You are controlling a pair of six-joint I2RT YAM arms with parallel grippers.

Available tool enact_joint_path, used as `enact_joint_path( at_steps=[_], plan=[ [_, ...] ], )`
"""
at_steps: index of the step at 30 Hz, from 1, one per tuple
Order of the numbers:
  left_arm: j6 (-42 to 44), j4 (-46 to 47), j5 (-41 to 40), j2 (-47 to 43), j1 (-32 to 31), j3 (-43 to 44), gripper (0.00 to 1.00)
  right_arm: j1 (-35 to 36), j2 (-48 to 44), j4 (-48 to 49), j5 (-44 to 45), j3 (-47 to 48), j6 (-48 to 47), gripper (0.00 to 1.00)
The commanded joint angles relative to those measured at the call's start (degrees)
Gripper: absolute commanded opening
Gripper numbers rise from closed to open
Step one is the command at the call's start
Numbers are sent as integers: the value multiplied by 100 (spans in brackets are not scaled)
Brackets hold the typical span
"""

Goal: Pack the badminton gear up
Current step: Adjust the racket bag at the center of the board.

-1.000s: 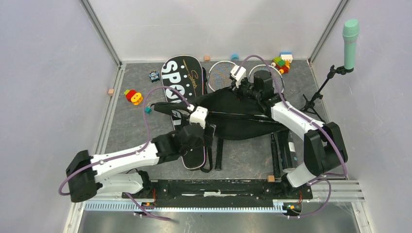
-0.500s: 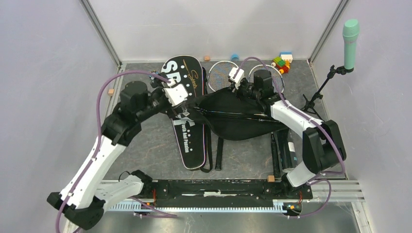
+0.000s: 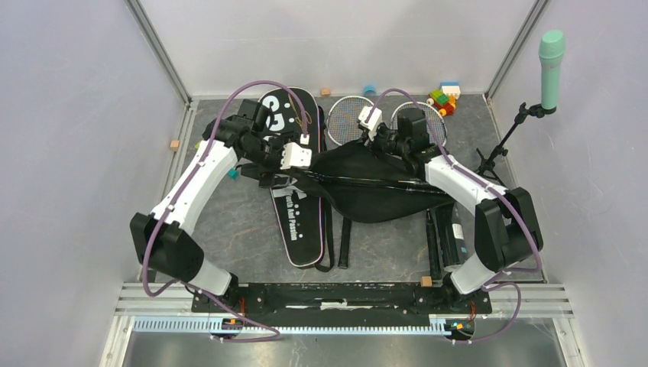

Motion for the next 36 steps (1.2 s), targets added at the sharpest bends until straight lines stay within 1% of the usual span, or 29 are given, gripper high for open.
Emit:
enact_joint_path(
  at_steps=[1, 2, 3, 5, 6, 7, 8, 9, 10, 11, 12, 13, 16, 18, 20, 22, 25, 29, 32, 36],
  plan=[
    [818, -279, 353, 89, 134, 50, 94, 19, -212, -207, -152, -49, 45, 0],
    [813, -168, 356, 117, 136, 0, 92, 19, -200, -205, -183, -32, 76, 0],
    [774, -62, 335, 157, 133, -63, 88, 24, -202, -205, -212, -29, 97, 0],
    [698, 96, 314, 247, 135, -118, 72, 19, -198, -222, -251, -5, 149, 0],
    [668, 103, 312, 292, 138, -103, 59, 19, -218, -250, -265, 4, 148, 0],
    [637, 104, 289, 318, 133, -93, 50, 19, -222, -313, -258, 12, 128, 0],
    [630, 103, 279, 322, 140, -102, 45, 19, -240, -416, -228, 37, 65, 2],
    [663, 104, 285, 316, 144, -129, 43, 19, -260, -520, -215, 56, -41, 12],
    [700, 103, 285, 301, 142, -158, 40, 24, -291, -782, -195, 103, -234, 28],
    [728, 101, 279, 267, 143, -194, 37, 19, -337, -1080, -158, 159, -447, 40],
    [732, 103, 270, 242, 152, -219, 34, 11, -400, -1332, -129, 230, -702, 46],
    [734, 106, 260, 220, 162, -236, 31, 6, -494, -1712, -73, 284, -960, 50],
    [487, 278, 223, 235, 175, -236, 19, 10, -870, -2626, 179, 368, -1739, 58],
    [369, 279, 229, 289, 180, -163, 14, 10, -1147, -3136, 294, 303, -2237, 62],
    [265, 278, 273, 309, 188, -115, 9, 10, -1361, -3592, 375, 174, -2748, 63],
    [249, 276, 325, 291, 186, -111, 5, 12, -1517, -3956, 543, 22, -3018, 63],
    [177, 274, 317, 260, 190, -111, 3, 9, -1690, -4255, 582, -106, -3257, 61],
    [160, 246, 268, 221, 198, -137, 2, 10, -1729, -4572, 220, -39, -3823, 60],
    [91, 240, 262, 217, 195, -122, 2, 7, -1479, -4886, 191, 168, -4016, 58],
    [127, 154, 259, 186, 199, -112, 2, 9, -992, -5029, 407, 527, -3868, 55]
  ],
)
